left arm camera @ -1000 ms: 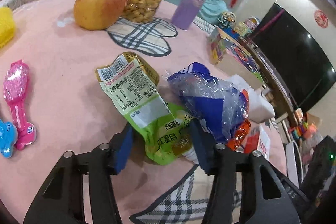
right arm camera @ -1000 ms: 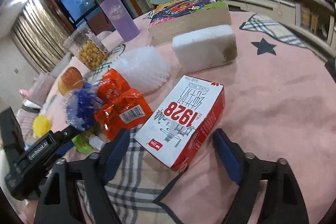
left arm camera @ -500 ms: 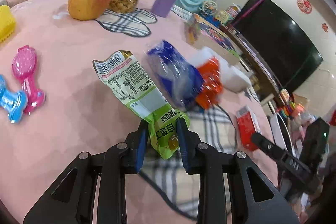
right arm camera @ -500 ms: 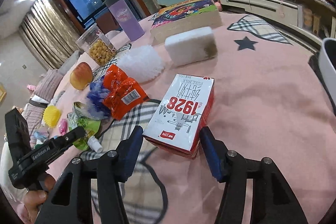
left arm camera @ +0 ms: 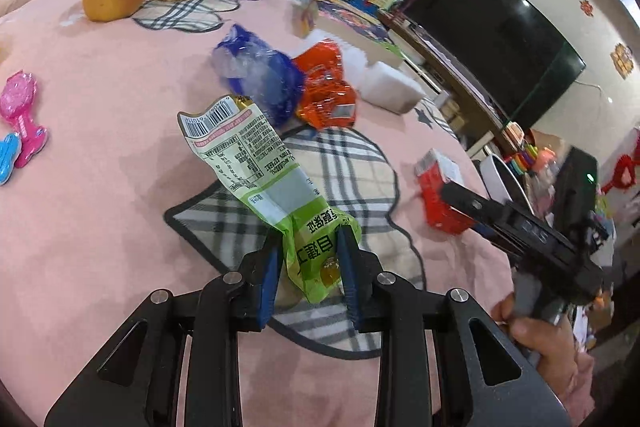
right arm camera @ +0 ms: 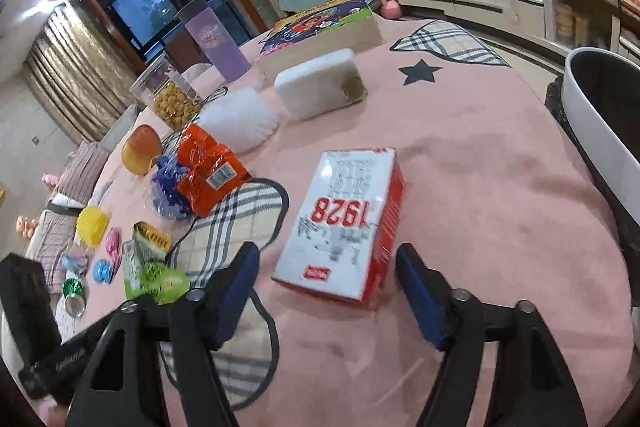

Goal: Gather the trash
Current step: 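Carry the green pouch and milk carton from the table toward the bin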

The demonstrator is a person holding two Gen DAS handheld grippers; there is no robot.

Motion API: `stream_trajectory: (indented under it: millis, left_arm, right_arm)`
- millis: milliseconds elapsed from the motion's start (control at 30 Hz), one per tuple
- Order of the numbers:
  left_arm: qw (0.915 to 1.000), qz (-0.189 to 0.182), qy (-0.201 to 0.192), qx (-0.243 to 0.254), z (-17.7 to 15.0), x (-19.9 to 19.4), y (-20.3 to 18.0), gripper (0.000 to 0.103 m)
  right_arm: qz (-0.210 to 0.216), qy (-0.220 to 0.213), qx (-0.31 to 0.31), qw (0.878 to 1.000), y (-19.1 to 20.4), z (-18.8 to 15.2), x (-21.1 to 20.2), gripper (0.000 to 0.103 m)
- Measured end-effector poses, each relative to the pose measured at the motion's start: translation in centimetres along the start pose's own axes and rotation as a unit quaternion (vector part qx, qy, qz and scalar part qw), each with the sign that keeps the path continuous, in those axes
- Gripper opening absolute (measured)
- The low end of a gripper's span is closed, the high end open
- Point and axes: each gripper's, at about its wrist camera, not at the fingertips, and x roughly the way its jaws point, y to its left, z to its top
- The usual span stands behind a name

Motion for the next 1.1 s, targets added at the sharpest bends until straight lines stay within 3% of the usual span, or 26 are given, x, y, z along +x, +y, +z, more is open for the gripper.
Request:
stream_trajectory:
  millis: [167,200,1100]
  left_arm:
    - [0.9999,-0.007,0.006,0.013,-0.4,0.2,-1.3,0.026]
    - [0.9998,-0.010,0.007,0.015,-0.5,0.3,-1.5,0.026]
    - [0.9875,-0.072,0.052,0.130,-0.5,4.7,-12.9,0.025]
  right_arm:
    - [-0.018,-0.011,0.006,1.000,-0.2,0.3,0.9,0.071]
    - [-0.026,-0.014,0.008,1.000,-0.4,0.2,0.9,0.059]
    - [-0.018,-0.064,0.045,0.997,-7.2,-0.2,-7.5,0.053]
